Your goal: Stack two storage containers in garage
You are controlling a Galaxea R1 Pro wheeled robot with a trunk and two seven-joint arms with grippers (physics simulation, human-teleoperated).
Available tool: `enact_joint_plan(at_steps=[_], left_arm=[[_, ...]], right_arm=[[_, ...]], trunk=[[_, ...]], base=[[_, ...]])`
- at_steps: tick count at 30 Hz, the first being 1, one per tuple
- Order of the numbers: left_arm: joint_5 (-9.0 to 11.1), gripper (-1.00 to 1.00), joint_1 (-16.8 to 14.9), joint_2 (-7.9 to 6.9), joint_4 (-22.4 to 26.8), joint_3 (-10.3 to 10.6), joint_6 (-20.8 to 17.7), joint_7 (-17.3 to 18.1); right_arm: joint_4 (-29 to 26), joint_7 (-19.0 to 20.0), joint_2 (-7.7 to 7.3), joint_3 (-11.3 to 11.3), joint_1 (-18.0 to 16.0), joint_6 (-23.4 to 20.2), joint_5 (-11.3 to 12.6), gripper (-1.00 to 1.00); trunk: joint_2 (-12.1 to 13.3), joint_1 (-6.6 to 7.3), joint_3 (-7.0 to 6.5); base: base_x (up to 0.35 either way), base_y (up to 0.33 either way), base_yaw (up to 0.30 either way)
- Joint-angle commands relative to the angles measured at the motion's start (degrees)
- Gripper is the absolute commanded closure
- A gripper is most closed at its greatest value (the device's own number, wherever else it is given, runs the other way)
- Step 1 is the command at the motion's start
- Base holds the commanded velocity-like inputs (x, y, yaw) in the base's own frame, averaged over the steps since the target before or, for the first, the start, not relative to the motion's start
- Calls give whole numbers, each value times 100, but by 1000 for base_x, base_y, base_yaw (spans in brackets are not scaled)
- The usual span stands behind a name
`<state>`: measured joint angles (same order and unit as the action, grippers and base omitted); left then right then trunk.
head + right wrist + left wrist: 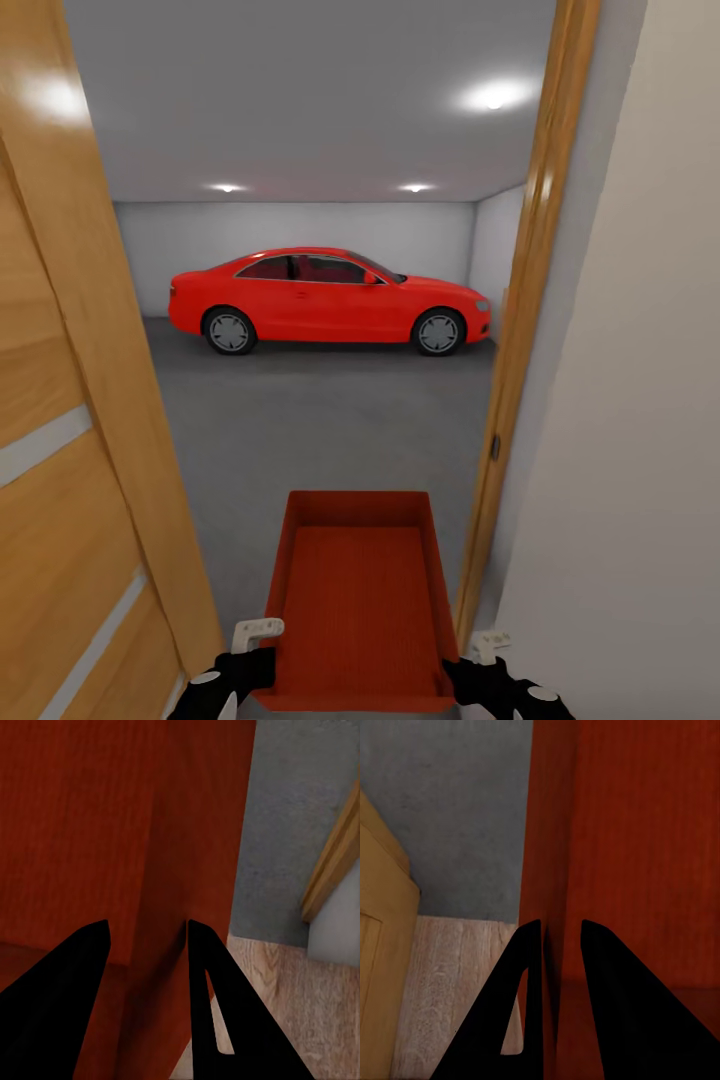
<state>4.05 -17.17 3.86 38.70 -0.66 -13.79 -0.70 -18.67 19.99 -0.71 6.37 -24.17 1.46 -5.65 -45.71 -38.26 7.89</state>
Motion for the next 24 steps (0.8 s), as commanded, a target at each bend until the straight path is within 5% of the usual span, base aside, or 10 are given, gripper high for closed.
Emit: enact_joint_plan(at_steps=[1, 24], left_arm=[[43, 100, -5, 53, 24, -22, 96, -18], [43, 100, -5, 59, 24, -22, 96, -20]], right_arm=[[22, 58, 80, 13, 0, 12, -121, 100], [22, 67, 80, 19, 0, 29, -121, 100]], trunk=[[-7, -4, 9], [-7, -4, 9]], base=[[215, 59, 0], [151, 20, 0]])
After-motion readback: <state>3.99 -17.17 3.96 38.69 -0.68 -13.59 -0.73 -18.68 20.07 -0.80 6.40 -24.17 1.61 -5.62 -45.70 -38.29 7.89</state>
